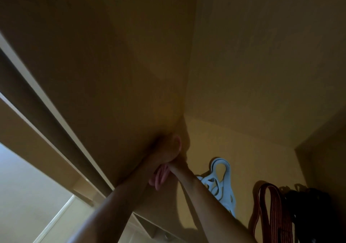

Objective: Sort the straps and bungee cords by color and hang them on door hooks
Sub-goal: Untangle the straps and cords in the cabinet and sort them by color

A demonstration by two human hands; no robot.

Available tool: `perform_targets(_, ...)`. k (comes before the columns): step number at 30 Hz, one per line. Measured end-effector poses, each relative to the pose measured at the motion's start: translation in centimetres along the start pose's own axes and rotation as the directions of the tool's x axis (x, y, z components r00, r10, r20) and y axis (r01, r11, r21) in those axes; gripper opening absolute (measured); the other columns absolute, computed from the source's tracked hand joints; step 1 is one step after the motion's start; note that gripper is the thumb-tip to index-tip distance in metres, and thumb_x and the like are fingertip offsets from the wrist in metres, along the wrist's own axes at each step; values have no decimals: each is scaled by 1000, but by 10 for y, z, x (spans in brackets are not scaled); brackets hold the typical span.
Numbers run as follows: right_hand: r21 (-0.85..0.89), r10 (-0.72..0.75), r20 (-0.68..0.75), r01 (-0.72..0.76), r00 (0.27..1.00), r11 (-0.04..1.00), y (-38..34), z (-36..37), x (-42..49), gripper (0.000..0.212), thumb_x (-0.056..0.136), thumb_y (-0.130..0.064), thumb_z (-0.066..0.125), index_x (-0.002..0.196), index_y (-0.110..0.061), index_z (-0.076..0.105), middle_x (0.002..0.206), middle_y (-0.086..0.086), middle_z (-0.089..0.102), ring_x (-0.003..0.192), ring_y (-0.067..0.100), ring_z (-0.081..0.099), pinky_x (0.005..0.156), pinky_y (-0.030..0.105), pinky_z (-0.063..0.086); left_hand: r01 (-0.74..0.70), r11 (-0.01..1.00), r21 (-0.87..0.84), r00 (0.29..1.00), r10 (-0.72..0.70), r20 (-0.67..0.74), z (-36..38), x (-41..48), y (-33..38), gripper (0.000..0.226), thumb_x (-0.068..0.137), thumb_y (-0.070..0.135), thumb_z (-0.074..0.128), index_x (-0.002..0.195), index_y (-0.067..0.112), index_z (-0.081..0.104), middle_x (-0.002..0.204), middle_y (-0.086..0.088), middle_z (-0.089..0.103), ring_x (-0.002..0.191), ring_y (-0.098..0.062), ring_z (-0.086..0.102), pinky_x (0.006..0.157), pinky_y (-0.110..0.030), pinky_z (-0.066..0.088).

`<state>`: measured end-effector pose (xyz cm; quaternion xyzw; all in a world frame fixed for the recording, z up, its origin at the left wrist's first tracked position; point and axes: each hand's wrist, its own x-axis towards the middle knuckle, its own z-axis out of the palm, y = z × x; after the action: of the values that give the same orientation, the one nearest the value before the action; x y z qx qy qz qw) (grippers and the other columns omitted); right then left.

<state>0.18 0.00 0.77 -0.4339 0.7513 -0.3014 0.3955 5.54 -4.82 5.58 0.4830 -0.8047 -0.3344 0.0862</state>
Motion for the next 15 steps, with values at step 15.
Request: perform_targets(15, -401, 127, -47, -135, 991, 906, 38, -24, 14, 35, 85, -24, 50, 115, -8, 57, 118, 15, 61, 111, 34, 57, 78, 32, 41, -77, 983, 168, 988, 52, 148, 49, 9, -39, 46, 91, 20, 51, 137, 18, 41, 139, -10, 45, 120, -29, 49, 99, -38, 42)
